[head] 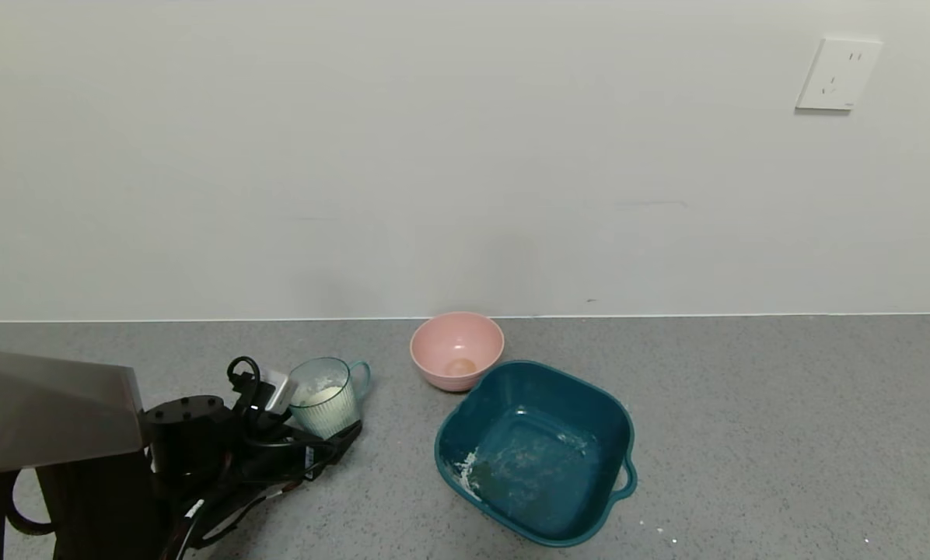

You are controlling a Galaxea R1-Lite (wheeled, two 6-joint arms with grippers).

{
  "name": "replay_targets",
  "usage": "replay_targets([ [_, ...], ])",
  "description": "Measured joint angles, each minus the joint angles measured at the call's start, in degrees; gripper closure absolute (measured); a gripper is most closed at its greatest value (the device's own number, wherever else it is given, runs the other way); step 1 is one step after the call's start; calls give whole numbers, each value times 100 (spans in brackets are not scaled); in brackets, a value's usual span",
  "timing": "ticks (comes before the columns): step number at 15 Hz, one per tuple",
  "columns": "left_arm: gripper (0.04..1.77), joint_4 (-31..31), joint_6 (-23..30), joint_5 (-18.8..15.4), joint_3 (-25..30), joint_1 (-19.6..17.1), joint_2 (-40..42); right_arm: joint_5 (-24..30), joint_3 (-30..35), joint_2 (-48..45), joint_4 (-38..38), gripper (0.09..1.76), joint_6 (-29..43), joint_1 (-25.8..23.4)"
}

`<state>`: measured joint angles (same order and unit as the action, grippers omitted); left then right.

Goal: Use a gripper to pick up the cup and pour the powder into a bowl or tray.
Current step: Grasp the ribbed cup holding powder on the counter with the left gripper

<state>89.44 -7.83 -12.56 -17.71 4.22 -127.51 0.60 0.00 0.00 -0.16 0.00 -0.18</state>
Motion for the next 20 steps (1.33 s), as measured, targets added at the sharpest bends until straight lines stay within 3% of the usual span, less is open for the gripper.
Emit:
replay_targets([
  [18,9,-2,174,11,-373,68,-184,0,0,0,0,14,0,0],
  [20,34,0,179,22,-391,74,-197,-2,0,0,-2,14,0,0],
])
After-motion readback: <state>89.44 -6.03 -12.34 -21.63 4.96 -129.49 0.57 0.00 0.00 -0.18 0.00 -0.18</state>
